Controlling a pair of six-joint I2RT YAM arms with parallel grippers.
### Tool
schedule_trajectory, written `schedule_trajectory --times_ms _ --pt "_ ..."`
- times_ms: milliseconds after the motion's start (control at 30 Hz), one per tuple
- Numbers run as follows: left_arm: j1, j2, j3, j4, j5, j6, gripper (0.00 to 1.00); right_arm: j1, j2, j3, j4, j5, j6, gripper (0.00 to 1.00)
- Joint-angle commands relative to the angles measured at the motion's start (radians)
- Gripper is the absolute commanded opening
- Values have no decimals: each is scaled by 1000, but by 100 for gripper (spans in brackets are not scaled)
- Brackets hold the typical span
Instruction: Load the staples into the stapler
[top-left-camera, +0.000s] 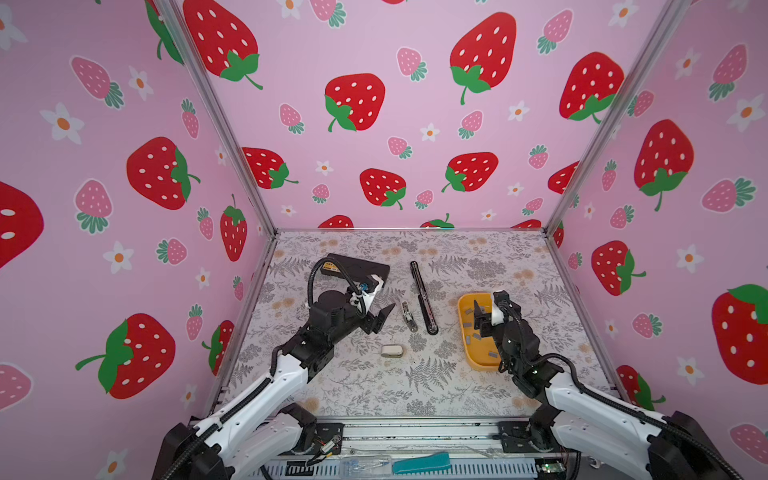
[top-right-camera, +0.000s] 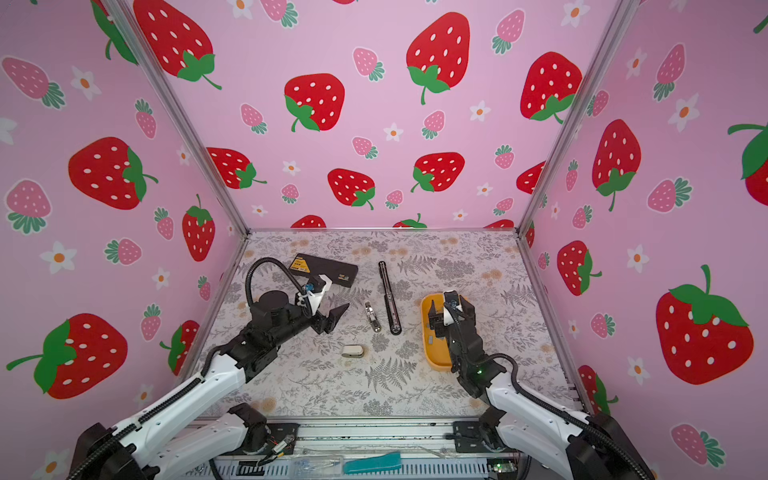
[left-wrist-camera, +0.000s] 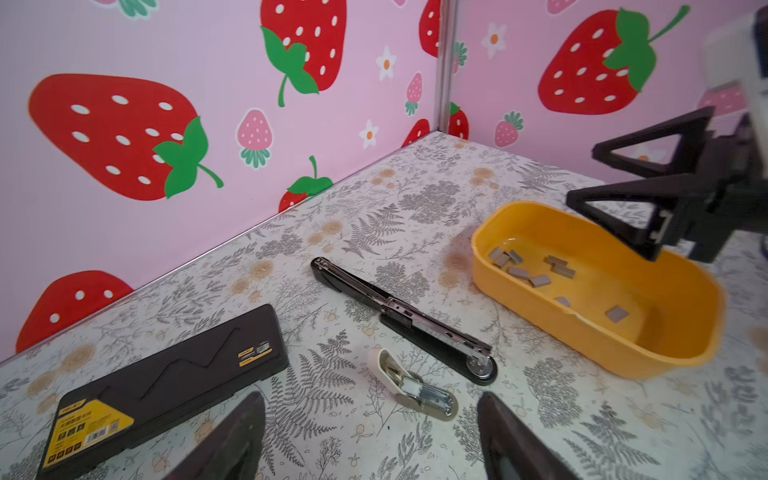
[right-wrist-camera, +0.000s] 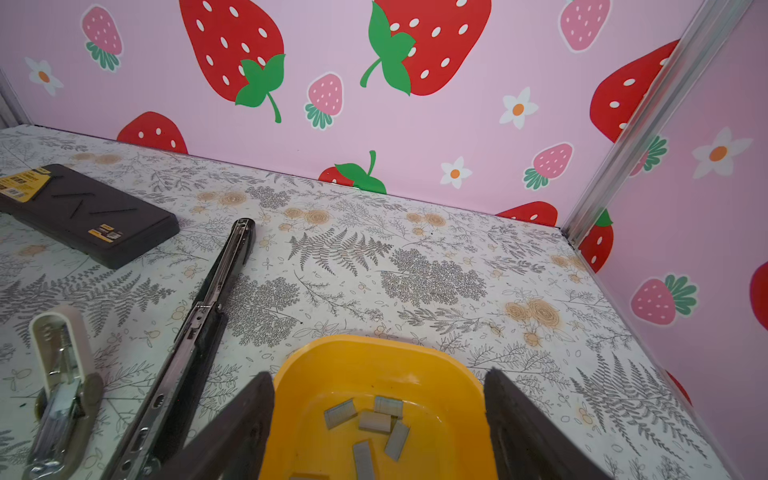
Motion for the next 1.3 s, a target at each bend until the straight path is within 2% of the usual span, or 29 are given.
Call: schedule_trajectory --times_ms 0,67,133,233,333,433,500,667,833,1133,1267 --pt "-9 -16 117 -218 62 104 79 -3 11 -13 79 -4 -1 80" --pt "-14 -7 131 -210 42 111 80 -3 -3 -24 84 2 6 80" --pt "-13 7 144 -220 70 150 80 -3 -23 -46 91 19 21 81" --pt "-13 38 166 -321 149 305 79 -5 -94 -100 119 30 50 83" --pt "-15 73 179 -469 209 475 77 -5 -121 -220 298 14 41 91" --pt "-22 118 181 -541 229 562 74 -5 -188 -232 262 -48 37 91" --pt "-30 149 168 -536 238 577 74 -6 -204 -256 291 -38 43 94" --pt "-84 268 166 -553 253 649 75 -8 -150 -253 329 -58 35 94" --pt "-103 390 208 -576 241 674 70 -8 -116 -240 331 -83 29 97" --pt "-136 492 228 -586 135 676 68 -8 -119 -244 334 -105 27 100" --pt "-136 501 233 -579 168 674 68 -8 -118 -246 337 -110 27 99"
